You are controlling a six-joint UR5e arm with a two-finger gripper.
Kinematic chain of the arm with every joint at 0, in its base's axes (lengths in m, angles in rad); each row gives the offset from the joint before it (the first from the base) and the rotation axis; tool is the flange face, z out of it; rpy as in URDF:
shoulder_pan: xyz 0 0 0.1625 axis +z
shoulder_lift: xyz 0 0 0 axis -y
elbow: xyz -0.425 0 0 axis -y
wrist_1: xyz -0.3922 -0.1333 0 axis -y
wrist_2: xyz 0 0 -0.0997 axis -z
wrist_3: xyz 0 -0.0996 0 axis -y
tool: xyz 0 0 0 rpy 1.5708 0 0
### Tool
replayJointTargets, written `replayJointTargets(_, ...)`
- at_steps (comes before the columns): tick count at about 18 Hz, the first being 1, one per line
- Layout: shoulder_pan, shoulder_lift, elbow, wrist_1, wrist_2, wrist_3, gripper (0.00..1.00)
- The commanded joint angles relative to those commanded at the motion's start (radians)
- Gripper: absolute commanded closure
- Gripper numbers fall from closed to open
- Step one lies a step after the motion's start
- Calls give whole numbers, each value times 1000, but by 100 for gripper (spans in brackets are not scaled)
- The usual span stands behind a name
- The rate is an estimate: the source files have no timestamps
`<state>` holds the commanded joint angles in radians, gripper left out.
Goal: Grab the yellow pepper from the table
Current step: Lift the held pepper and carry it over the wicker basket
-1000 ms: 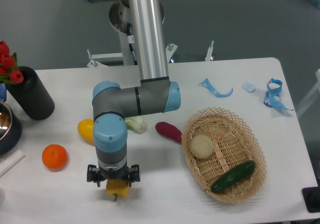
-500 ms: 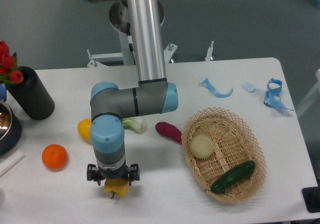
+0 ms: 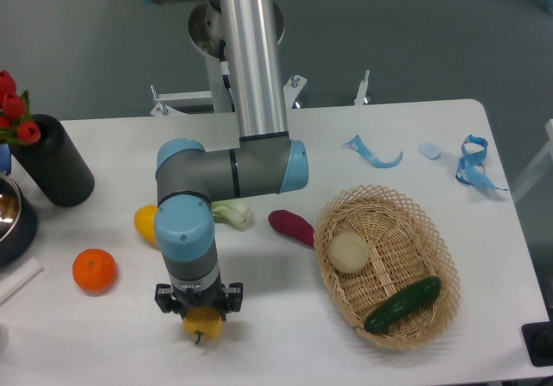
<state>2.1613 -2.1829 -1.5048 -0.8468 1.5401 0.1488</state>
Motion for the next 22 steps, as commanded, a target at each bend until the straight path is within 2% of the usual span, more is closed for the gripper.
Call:
replayJointTargets(2,17,26,2,-3,2,2,74)
replayJointTargets(4,50,66,2,-5,5,69,74)
replayJointTargets(8,165,153,-3,-15,3,204,73)
replayJointTargets(12,274,173,-3,-17,5,360,73)
replayJointTargets(14,327,176,-3,-37,5,447,73)
replayJointTargets(18,432,222,-6,-64,2,587,73)
replayJointTargets(22,479,239,-8,-98,2,615,73)
